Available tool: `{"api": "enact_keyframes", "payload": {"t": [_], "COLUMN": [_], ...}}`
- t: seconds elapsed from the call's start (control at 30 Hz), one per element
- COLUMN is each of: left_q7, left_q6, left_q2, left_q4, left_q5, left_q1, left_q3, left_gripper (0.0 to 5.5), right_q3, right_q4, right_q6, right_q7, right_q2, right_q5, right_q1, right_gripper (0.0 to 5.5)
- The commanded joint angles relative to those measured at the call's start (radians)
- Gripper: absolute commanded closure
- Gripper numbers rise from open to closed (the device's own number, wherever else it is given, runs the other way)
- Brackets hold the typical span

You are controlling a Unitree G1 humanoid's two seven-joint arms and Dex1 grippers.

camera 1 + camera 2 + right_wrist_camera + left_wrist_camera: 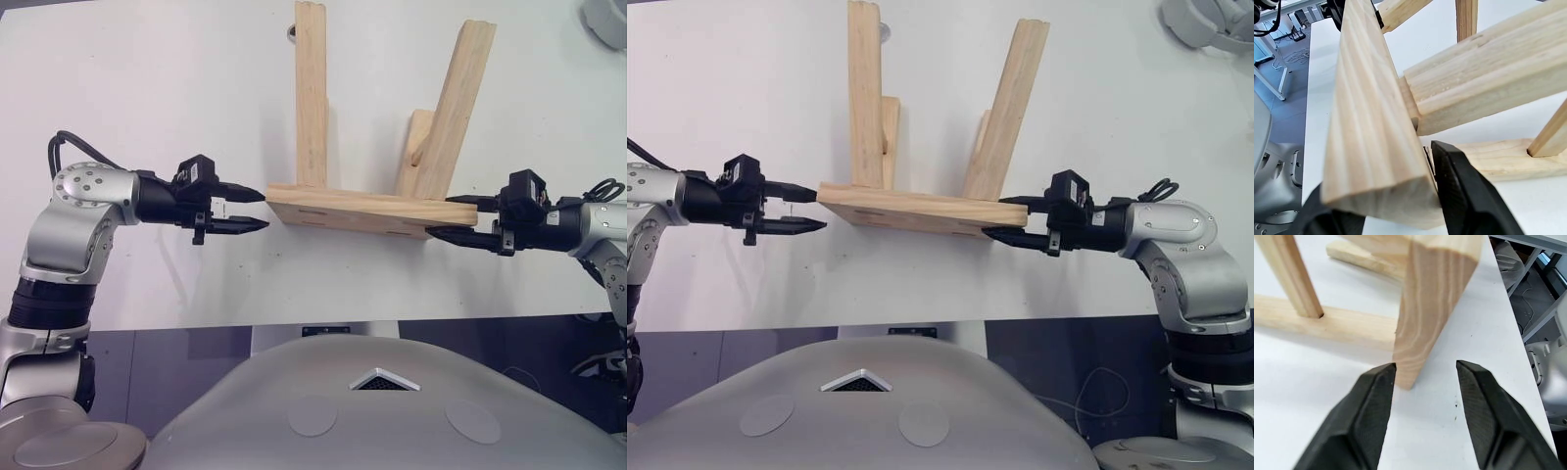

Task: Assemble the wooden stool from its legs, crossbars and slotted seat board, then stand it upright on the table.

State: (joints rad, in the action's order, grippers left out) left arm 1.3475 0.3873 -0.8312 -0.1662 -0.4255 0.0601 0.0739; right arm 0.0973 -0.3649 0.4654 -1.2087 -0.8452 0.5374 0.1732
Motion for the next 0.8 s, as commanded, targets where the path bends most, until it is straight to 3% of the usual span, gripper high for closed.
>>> {"api": "enact_keyframes", "payload": {"t": [0.03, 0.8], "left_q7": [-0.008, -0.004], "left_q6": [-0.043, -0.069], "left_q2": [-0.008, 0.098], "left_q4": [0.037, 0.055], "left_q5": [0.028, 0.032], "left_q1": [0.046, 0.137], "left_q3": [-0.003, 0.118], "left_gripper": [3.21, 3.21], "right_q3": [0.009, -0.025], "right_q4": [0.023, 0.039], "right_q6": [-0.001, 0.000], "right_q7": [0.026, -0.005], "right_q2": [-0.021, -0.047], "right_q5": [-0.029, -0.006], "right_q1": [0.027, -0.026], "right_gripper": [3.55, 3.55]}}
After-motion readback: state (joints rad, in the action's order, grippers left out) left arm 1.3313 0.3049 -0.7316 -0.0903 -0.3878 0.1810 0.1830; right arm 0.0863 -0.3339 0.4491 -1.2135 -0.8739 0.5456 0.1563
